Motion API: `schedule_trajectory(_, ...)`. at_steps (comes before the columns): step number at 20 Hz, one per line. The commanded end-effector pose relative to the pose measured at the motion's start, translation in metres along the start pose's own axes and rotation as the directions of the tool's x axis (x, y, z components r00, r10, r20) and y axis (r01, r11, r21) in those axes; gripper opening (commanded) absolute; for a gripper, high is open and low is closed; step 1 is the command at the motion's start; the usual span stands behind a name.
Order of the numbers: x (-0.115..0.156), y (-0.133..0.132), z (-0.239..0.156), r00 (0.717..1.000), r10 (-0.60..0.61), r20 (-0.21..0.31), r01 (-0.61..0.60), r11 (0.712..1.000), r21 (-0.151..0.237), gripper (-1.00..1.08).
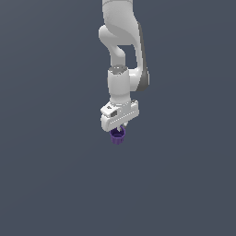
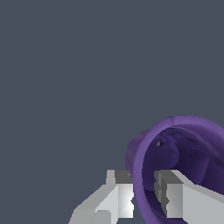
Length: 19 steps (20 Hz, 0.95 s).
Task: Pick up the object and move it to a goal position.
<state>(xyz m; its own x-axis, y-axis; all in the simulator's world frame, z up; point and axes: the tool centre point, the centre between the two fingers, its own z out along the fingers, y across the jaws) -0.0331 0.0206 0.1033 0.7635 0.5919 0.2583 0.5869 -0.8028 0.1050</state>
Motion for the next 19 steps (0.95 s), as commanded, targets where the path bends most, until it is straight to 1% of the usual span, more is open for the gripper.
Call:
schedule_trajectory(1,0.017,-0.013,-0.005,1.0,0.0,-0.001,0.0,1.0,-0.001,-1.0)
schedule_trajectory(6,0.043,-0.032,-0.012,1.0,0.001,-0.001,-0.001,1.0,-0.002,-1.0)
schedule_trajectory(10,0.057,-0.042,-0.016,1.0,0.0,0.0,0.0,1.0,-0.002,-1.0)
schedule_trajectory(14,0.064,-0.046,-0.017,1.0,0.0,0.0,0.0,1.0,-0.002,-1.0)
schedule_trajectory(19,0.063,-0.045,-0.017,1.0,0.0,0.0,0.0,1.0,-0.001,-1.0)
